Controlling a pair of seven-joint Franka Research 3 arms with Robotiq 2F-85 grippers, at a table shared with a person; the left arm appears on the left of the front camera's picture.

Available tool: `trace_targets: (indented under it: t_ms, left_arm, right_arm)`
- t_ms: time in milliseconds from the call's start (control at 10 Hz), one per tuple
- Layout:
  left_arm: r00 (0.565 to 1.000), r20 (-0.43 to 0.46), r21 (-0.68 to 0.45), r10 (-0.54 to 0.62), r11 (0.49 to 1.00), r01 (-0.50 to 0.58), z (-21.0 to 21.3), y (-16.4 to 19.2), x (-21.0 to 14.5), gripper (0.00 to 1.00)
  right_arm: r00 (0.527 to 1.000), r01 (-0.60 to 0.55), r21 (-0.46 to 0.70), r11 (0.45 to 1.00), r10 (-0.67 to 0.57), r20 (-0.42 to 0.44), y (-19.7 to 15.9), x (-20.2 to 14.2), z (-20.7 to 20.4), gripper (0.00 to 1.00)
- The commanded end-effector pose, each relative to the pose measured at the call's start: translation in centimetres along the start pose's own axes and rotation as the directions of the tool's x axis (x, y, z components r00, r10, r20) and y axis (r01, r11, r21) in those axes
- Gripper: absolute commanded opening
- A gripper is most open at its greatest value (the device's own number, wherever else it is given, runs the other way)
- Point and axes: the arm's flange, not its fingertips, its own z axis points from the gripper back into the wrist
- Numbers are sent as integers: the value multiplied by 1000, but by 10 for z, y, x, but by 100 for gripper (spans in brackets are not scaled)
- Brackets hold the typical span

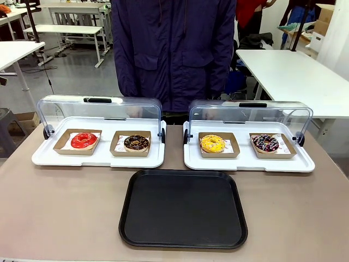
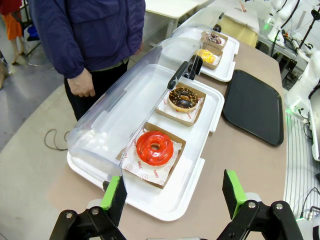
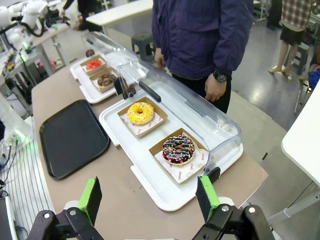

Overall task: Move the first donut from the left to the tray.
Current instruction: Pick up the Paper togo box containing the Donut indicated by the person and place it on the Handle tray.

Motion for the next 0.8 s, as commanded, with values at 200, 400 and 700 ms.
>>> trace_targets:
  t_ms: [200, 400, 700]
  left_arm:
    - [1000, -3, -3, -3, 1000, 3, 0, -1, 1, 100]
    - [1000, -3, -3, -3, 1000, 3, 0, -1, 1, 100]
    - [1000, -3, -3, -3, 1000, 3, 0, -1, 1, 100]
  right_arm:
    - [1000, -20, 3, 1000, 20, 20, -1, 1, 0, 100]
    - [1000, -20, 3, 1000, 20, 20, -1, 1, 0, 100]
    - [1000, -20, 3, 1000, 20, 20, -1, 1, 0, 100]
